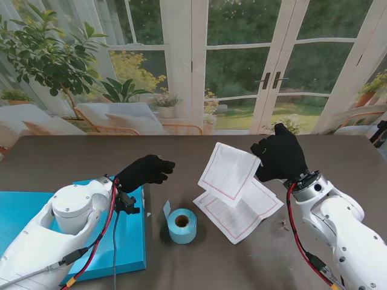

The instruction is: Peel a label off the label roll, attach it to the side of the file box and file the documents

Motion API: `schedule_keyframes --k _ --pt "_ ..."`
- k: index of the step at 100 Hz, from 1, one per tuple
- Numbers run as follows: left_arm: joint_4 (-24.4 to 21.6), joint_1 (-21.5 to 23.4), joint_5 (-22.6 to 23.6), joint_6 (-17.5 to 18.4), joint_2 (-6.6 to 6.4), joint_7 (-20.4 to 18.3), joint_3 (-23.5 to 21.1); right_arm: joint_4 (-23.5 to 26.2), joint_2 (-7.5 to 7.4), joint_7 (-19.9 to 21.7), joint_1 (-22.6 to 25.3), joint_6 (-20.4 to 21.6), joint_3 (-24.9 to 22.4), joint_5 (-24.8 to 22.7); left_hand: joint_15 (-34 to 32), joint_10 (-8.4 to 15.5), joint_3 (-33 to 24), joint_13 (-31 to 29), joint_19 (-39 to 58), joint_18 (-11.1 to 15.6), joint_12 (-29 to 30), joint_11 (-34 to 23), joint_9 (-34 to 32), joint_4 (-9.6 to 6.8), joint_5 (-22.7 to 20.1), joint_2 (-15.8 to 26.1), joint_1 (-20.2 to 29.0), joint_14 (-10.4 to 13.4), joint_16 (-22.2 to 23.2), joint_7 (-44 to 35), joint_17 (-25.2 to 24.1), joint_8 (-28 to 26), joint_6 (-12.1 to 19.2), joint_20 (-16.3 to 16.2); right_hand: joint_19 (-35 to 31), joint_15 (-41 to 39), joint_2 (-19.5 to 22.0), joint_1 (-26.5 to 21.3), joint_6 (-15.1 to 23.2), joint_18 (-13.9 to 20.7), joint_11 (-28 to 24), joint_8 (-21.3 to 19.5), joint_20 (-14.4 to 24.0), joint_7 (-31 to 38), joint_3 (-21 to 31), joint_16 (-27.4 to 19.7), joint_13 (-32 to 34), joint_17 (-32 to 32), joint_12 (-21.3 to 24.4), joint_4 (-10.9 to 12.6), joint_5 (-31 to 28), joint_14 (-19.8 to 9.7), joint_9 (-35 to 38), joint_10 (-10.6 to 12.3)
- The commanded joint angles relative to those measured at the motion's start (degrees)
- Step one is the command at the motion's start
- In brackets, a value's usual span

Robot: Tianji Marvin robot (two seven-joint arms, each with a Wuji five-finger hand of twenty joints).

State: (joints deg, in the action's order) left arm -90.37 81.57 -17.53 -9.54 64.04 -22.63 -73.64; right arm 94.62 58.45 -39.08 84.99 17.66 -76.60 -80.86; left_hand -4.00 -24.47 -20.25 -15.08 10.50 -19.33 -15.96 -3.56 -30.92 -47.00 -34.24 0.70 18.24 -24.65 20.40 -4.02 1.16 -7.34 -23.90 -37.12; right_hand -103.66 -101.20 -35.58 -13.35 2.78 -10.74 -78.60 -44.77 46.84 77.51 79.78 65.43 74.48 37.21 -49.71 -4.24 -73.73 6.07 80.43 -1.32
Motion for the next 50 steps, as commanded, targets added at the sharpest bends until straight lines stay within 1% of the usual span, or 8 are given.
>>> schedule_keyframes --k 1,30,50 --pt "0.54 -0.5 -0.52 -0.52 0.43 -1.63 0.32 1.41 0.31 0.6 -0.19 0.43 0.34 -0.08 -0.28 -0.38 0.78 -0.58 1.14 0.27 -0.64 -0.32 -0.79 2.89 0.36 1.69 -3.04 -1.19 0.5 0.55 0.6 0.4 -0.01 -0.95 -15.84 -4.09 1.07 0.18 -9.54 5.88 -3.89 -0.73 2.43 4.87 4.06 -0.08 0.51 31.57 0.36 0.72 -4.29 -5.05 2.78 -2.68" --pt "2.96 -3.12 -3.46 -1.7 0.64 -4.21 2.33 2.64 0.73 -0.74 -0.43 1.02 2.95 0.9 -0.41 -0.78 0.25 -0.93 1.25 -0.01 -0.9 -0.55 -1.24 2.85 -0.6 0.01 -3.04 -1.6 0.56 -0.06 0.98 0.21 -0.4 -1.34 -15.72 -4.05 1.19 0.38 -9.38 5.94 -3.88 -0.7 2.39 4.76 3.98 -0.22 0.52 31.57 0.34 0.75 -4.26 -5.02 2.78 -2.68" --pt "4.39 -4.39 -5.24 -0.79 1.06 -4.54 3.57 3.3 0.92 -1.72 -0.35 1.47 4.65 1.35 -0.46 -0.88 0.04 -1.13 1.35 0.3 -1.11 -0.67 -1.74 2.82 -1.37 -0.4 -3.09 -1.45 0.63 -0.48 1.09 -0.05 -0.72 -1.61 -15.58 -4.0 1.43 0.58 -9.12 5.97 -3.62 -0.63 2.34 4.61 3.89 -0.36 0.52 31.55 0.41 0.77 -4.24 -5.08 2.77 -2.51"
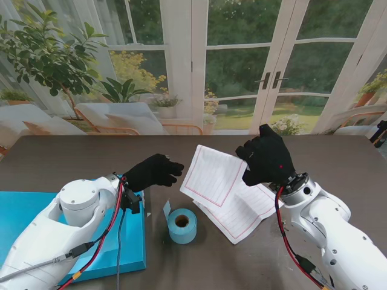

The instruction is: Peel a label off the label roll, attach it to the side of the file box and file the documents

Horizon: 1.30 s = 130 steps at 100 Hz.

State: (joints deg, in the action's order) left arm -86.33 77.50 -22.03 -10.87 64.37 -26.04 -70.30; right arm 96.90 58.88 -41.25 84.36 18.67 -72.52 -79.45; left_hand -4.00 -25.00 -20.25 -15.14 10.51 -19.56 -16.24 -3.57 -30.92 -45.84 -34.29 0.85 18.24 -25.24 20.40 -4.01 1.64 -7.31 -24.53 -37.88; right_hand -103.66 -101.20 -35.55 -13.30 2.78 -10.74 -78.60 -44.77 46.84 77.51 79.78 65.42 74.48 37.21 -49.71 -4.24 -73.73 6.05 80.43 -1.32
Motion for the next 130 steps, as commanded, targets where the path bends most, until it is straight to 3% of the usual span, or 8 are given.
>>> schedule_keyframes --k 1,27,59,94,130 --pt "0.42 -0.37 -0.87 0.63 0.76 -1.09 0.28 1.05 0.51 0.4 0.28 0.48 0.64 -0.03 -0.46 -0.49 0.03 -1.07 1.36 0.52 -0.84 -0.65 -1.75 1.65 -1.38 -0.56 -3.1 -0.9 0.62 -0.53 0.64 -0.1 -0.11 -0.89 -15.58 -4.0 1.4 0.55 -9.11 5.97 -3.62 -0.62 2.34 4.61 3.87 -0.35 0.52 31.55 0.41 0.77 -4.24 -5.04 2.77 -2.51" --pt "2.35 -1.67 -6.7 1.23 1.81 -1.89 0.85 1.19 0.59 -1.05 0.25 1.5 2.38 0.3 -1.13 -1.29 -0.11 -2.53 2.23 0.25 -1.48 -1.35 -3.65 1.64 -4.41 -0.92 -3.12 -1.39 1.15 -2.31 1.55 -1.28 -0.47 -1.85 -15.3 -3.95 1.72 0.83 -8.67 5.97 -3.42 -0.49 2.24 4.33 3.76 -0.54 0.52 31.51 0.46 0.77 -4.19 -4.95 2.76 -2.45" --pt "2.74 -2.29 -9.51 -1.08 1.87 -4.69 1.21 1.15 0.43 -1.91 0.11 3.07 2.83 0.04 -4.35 -3.69 -0.29 -6.59 6.1 -3.0 -5.24 -2.64 -7.72 1.6 -7.53 -1.25 -3.18 -5.04 6.45 -3.51 4.04 -4.6 -2.7 -9.39 -14.84 -3.84 2.11 1.26 -8.17 5.96 -2.93 -0.26 2.08 3.95 3.55 -0.94 0.55 31.46 0.59 0.73 -4.14 -5.11 2.77 -2.35" --pt "3.11 -3.36 -12.13 -2.84 1.75 -8.42 2.28 0.56 -0.07 -2.38 -0.25 5.69 2.93 -0.83 -5.21 -4.68 -0.32 -8.04 6.21 -4.1 -5.87 -3.0 -9.64 1.58 -8.73 -1.36 -3.17 -6.11 7.38 -4.0 4.97 -5.16 -3.66 -11.18 -14.37 -3.8 2.5 1.57 -7.51 5.91 -2.48 0.0 1.92 3.61 3.37 -1.35 0.55 31.4 0.71 0.74 -4.1 -5.11 2.77 -2.23" --pt "3.52 -4.28 -13.38 -2.72 2.08 -8.86 3.54 -0.7 -0.44 -3.23 -0.48 8.89 3.66 -1.02 -5.19 -4.71 -1.12 -9.04 5.7 -4.74 -5.96 -3.22 -10.98 1.16 -9.42 -2.6 -1.63 -6.35 7.41 -4.37 5.78 -5.55 -2.96 -11.57 -13.9 -3.73 3.26 2.35 -6.73 5.94 -2.09 0.26 1.77 3.37 3.17 -1.68 0.55 31.35 0.8 0.69 -4.04 -5.17 2.78 -2.02"
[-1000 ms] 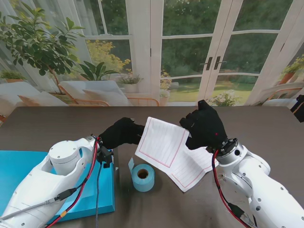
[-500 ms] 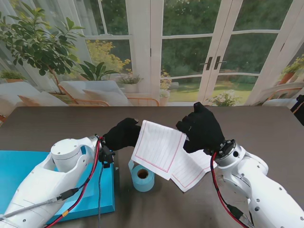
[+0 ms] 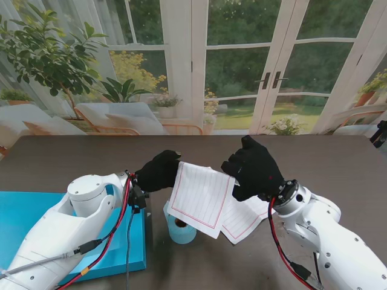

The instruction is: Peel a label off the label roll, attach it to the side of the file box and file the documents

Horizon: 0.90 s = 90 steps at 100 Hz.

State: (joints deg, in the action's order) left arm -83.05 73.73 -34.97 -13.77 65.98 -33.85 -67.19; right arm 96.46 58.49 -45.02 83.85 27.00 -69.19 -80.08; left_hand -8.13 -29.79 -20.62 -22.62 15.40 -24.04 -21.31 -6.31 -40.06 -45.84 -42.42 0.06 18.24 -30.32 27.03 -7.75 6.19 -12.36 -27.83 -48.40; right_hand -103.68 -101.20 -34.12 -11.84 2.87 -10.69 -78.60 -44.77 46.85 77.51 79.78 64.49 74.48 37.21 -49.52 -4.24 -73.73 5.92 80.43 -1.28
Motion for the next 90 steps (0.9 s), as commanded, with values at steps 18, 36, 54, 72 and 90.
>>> schedule_keyframes --k 18,36,54,72,90 --pt "1.54 -1.71 -1.15 0.91 0.7 -2.23 2.07 -1.08 -0.33 0.29 -0.38 1.56 0.92 -0.72 -2.17 1.19 -1.55 -2.01 1.28 0.48 -2.11 -1.08 -2.68 -1.06 -2.08 -4.73 1.85 -0.76 1.94 -1.55 1.36 -1.52 1.15 -2.09 -13.19 -3.59 2.23 1.3 -6.31 5.74 -1.65 0.49 1.51 3.03 2.93 -1.12 0.56 31.24 0.75 0.6 -3.96 -4.69 2.76 -1.95" --pt "2.25 -2.18 -1.0 0.96 0.81 -2.4 3.18 -1.77 -0.36 0.26 -0.57 2.15 1.05 -0.57 -3.83 0.6 -2.41 -3.34 2.28 -0.23 -3.78 -1.73 -4.68 -3.74 -3.68 -6.87 5.69 -1.58 3.73 -2.92 2.02 -3.16 0.68 -4.24 -12.95 -3.58 2.44 1.42 -6.09 5.61 -1.32 0.67 1.44 2.81 2.81 -1.42 0.55 31.22 0.84 0.53 -3.95 -4.59 2.76 -1.93" --pt "2.69 -2.09 -0.41 1.39 0.92 -1.76 3.73 -2.21 -0.59 -0.65 -1.0 2.73 1.19 -1.07 -6.83 1.21 -3.96 -5.08 3.58 -1.16 -6.36 -3.06 -7.35 -7.7 -5.67 -10.41 9.54 -2.16 6.34 -4.79 3.19 -5.43 1.0 -7.38 -12.46 -3.49 3.0 1.95 -5.29 5.5 -0.87 0.95 1.28 2.48 2.63 -1.78 0.57 31.15 0.95 0.5 -3.87 -4.87 2.76 -1.63" --pt "2.68 -1.62 -0.17 3.1 1.2 -0.05 4.02 -2.67 -0.88 -0.95 -1.31 4.17 0.99 -1.5 -15.38 2.56 -5.58 -6.05 5.85 -1.62 -14.25 -5.66 -10.99 -11.69 -7.05 -14.22 12.36 -2.58 12.26 -10.25 4.65 -10.15 2.3 -14.99 -11.88 -3.41 3.58 2.51 -4.5 5.6 -0.53 1.22 1.08 2.33 2.32 -2.24 0.59 31.09 0.99 0.56 -3.81 -5.1 2.77 -1.08" --pt "3.52 -1.55 -0.09 6.34 1.56 1.08 4.6 -3.46 -1.24 -1.54 -1.72 5.59 1.17 -2.06 -23.84 4.54 -7.71 -7.32 7.33 -2.23 -22.49 -7.88 -14.64 -15.63 -4.35 -18.77 14.45 -2.52 15.17 -26.55 6.81 -17.82 4.13 -21.49 -11.12 -3.25 4.23 3.05 -3.67 5.8 0.01 1.52 0.78 2.02 1.92 -2.76 0.62 31.02 1.13 0.53 -3.75 -5.43 2.76 -0.71"
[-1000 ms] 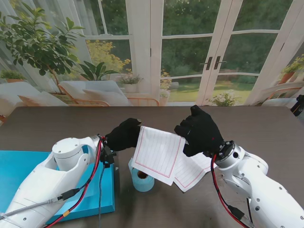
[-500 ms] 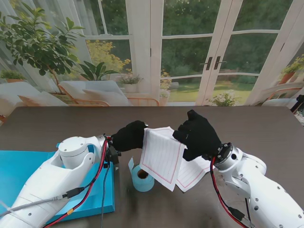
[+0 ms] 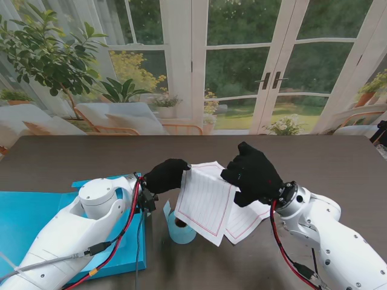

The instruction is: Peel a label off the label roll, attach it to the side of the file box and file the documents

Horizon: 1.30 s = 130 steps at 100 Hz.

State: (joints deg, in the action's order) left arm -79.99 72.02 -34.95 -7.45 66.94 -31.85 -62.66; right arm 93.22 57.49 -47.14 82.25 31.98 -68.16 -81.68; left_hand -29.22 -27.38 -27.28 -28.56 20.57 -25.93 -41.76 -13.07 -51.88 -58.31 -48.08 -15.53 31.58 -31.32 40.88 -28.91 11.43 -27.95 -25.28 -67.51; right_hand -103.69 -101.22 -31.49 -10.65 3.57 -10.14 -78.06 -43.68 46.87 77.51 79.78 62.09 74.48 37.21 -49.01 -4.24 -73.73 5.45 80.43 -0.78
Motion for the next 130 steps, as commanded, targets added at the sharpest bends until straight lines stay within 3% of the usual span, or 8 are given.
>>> schedule_keyframes --k 1,23,37,58,78,87,102,130 --pt "0.5 0.16 -0.16 0.11 0.62 -0.93 0.08 -0.24 -0.25 0.57 -0.13 0.68 0.14 -0.47 -3.11 2.09 -1.76 -1.46 2.21 -0.44 -2.43 -1.24 -3.04 -3.92 1.73 -3.69 1.07 -1.51 1.37 -6.83 1.71 -2.7 1.64 -2.61 -11.08 -3.22 1.61 1.89 -4.36 5.25 -0.51 0.43 0.75 2.02 1.9 -0.38 0.61 31.01 0.62 0.53 -3.75 -4.97 2.74 -1.19" --pt "1.15 0.22 -1.01 1.73 0.83 -1.22 0.3 -0.06 -0.39 0.8 0.12 2.06 -0.33 -0.6 -9.96 4.53 -12.23 -6.14 8.44 -2.76 -9.2 -7.65 -7.73 -4.9 5.37 -12.5 0.88 -1.67 2.45 -30.07 4.93 -2.0 2.43 -6.34 -10.3 -3.05 2.1 2.31 -3.73 5.21 0.07 0.81 0.43 1.51 1.63 -1.03 0.63 30.9 0.76 0.46 -3.65 -4.96 2.74 -0.93" --pt "1.41 0.31 -2.11 2.61 1.21 -0.8 0.48 0.02 -0.54 0.82 0.19 2.99 -0.37 -0.83 -12.88 5.63 -14.31 -9.44 43.19 -2.32 -9.01 -12.23 -9.0 -5.19 5.77 -15.77 2.24 -1.69 2.31 -38.47 -2.8 -2.97 2.76 13.98 -9.77 -2.97 2.42 2.54 -3.35 5.16 0.53 1.04 0.21 1.23 1.49 -1.49 0.64 30.84 0.87 0.41 -3.62 -4.98 2.74 -0.75" --pt "2.69 0.0 -2.94 4.69 1.47 -1.46 0.94 0.31 -0.7 1.0 0.47 4.01 -0.53 -1.09 -12.86 5.88 -11.63 -8.71 49.37 -2.03 -4.72 -10.39 -5.16 -7.27 6.15 -14.77 2.19 -0.58 1.86 -27.54 -2.88 1.56 4.09 22.79 -9.38 -2.88 2.69 2.8 -2.9 5.11 0.9 1.3 0.03 0.95 1.39 -1.91 0.62 30.79 0.94 0.33 -3.58 -4.84 2.76 -0.61" --pt "3.66 -0.29 -2.6 7.29 1.22 -3.14 1.51 0.34 -0.55 1.29 0.34 3.71 -0.4 -0.8 -16.36 7.94 -12.89 -11.15 52.44 -2.12 -6.0 -13.18 -5.85 -10.46 6.84 -17.9 4.72 1.19 3.48 -28.67 -0.19 -0.45 5.86 21.83 -9.2 -2.93 2.75 2.91 -2.94 5.08 1.08 1.39 -0.05 0.91 1.33 -2.02 0.61 30.76 0.96 0.26 -3.56 -4.93 2.76 -0.58" --pt "3.84 0.02 -3.09 9.6 1.52 -2.27 1.73 0.23 -0.45 1.52 0.22 3.5 -0.43 -0.55 -22.91 10.92 -15.48 -16.24 55.86 -3.47 -23.05 -16.09 -10.81 -12.64 8.04 -21.32 7.15 2.86 5.79 -40.1 5.96 -2.44 6.96 18.47 -9.08 -2.94 2.85 2.94 -2.89 5.03 1.23 1.45 -0.1 0.83 1.32 -2.06 0.6 30.74 1.01 0.24 -3.55 -4.93 2.74 -0.55" --pt "4.21 0.44 -4.8 12.99 2.08 -1.38 2.0 -0.14 -0.34 2.01 0.01 3.25 -0.54 -0.24 -34.44 15.89 -18.03 -26.08 62.92 -5.78 -31.06 -23.83 -18.91 -17.09 5.97 -23.45 10.1 6.21 8.48 -50.69 17.56 -6.51 8.78 15.25 -8.92 -2.74 2.97 3.05 -2.72 4.94 1.39 1.58 -0.17 0.64 1.23 -2.18 0.61 30.72 1.03 0.22 -3.52 -5.01 2.76 -0.52" --pt "3.77 0.8 -6.69 16.84 2.26 -2.4 3.12 -0.91 -0.22 2.3 -0.5 2.61 0.19 0.18 -50.6 19.39 -17.59 -38.51 74.6 -6.32 -34.47 -39.93 -23.77 -16.94 2.81 -23.5 9.99 11.44 9.93 -55.47 31.89 -3.76 8.7 17.16 -8.53 -2.29 3.25 3.23 -2.34 4.75 1.86 1.87 -0.32 0.22 1.11 -2.46 0.59 30.65 1.13 0.22 -3.46 -4.78 2.77 -0.33"
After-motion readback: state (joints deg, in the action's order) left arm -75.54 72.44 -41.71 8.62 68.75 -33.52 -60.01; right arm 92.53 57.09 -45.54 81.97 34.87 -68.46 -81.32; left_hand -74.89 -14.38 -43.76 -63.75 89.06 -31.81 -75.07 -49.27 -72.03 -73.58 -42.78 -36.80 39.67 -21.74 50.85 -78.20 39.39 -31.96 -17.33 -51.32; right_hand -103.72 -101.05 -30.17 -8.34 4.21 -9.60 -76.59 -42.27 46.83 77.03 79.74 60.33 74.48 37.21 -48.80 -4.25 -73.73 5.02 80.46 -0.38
